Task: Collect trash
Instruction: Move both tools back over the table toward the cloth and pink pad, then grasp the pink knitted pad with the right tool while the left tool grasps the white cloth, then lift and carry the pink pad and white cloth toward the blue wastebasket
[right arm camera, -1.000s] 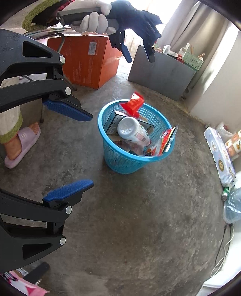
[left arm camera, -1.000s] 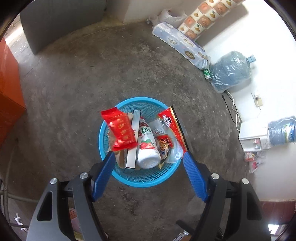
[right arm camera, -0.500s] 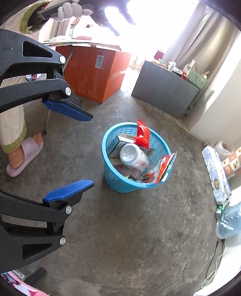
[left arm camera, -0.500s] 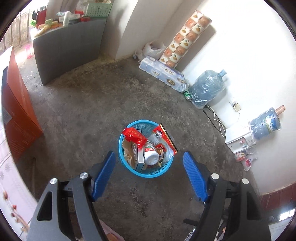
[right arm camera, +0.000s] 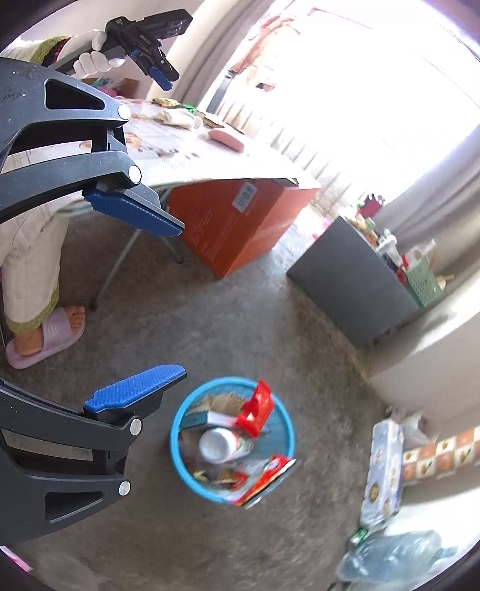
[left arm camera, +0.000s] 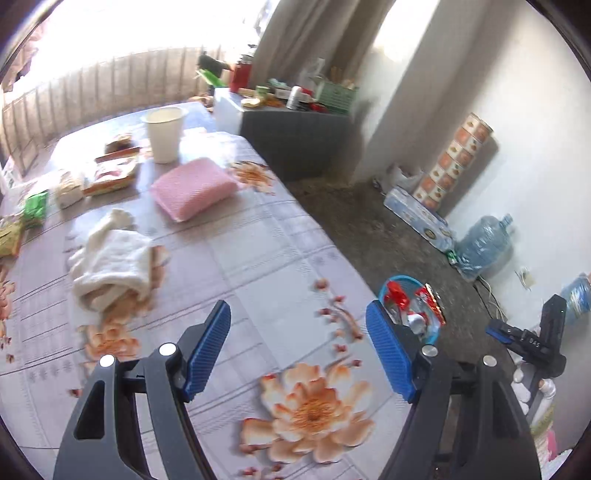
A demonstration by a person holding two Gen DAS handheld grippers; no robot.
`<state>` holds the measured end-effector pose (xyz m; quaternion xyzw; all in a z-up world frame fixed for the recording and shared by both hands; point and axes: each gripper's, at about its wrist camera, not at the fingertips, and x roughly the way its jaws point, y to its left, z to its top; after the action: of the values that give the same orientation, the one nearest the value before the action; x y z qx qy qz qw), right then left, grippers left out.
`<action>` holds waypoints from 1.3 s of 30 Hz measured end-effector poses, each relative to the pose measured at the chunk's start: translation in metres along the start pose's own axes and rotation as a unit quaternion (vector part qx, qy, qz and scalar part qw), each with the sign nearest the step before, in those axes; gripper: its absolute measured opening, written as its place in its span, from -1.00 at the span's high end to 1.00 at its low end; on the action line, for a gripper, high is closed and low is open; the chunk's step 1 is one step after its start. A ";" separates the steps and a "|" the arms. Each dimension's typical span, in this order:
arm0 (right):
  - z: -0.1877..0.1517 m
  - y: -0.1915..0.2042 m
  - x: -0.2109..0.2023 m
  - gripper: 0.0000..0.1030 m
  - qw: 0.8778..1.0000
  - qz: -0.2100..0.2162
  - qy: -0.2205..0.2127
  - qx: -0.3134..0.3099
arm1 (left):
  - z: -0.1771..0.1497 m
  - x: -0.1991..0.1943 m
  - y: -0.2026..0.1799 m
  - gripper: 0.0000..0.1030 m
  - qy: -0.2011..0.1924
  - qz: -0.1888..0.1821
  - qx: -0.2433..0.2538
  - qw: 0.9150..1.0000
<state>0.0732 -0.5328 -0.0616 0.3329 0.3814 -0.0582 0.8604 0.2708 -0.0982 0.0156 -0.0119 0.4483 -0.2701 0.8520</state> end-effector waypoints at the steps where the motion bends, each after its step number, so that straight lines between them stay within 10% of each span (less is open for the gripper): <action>1: 0.006 0.018 0.004 -0.41 1.000 0.009 0.001 -0.021 | 0.000 -0.008 0.020 -0.43 -0.007 0.014 -0.017 1.000; 11: 0.055 0.235 0.095 -0.79 0.969 0.099 0.036 -0.225 | 0.014 -0.003 0.147 -0.43 -0.009 0.088 -0.116 0.989; 19: 0.082 0.356 0.234 -0.79 0.962 0.054 0.114 -0.243 | 0.042 0.057 0.167 -0.29 0.016 0.110 -0.105 0.988; 24: 0.089 0.389 0.298 -0.71 0.960 -0.014 0.120 -0.254 | 0.044 0.078 0.177 0.02 0.034 0.125 -0.104 0.986; 29: 0.081 0.386 0.335 -0.20 0.950 -0.053 0.148 -0.269 | 0.036 0.082 0.179 0.39 0.036 0.124 -0.092 0.987; 39: 0.022 0.365 0.270 -0.08 0.911 -0.015 0.169 -0.375 | -0.005 0.055 0.153 0.75 0.042 0.096 -0.074 0.992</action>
<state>0.4053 -0.2231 -0.0456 -0.0149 0.5196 0.1337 0.8438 0.3609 0.0073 -0.0690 -0.0207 0.5018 -0.1531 0.8511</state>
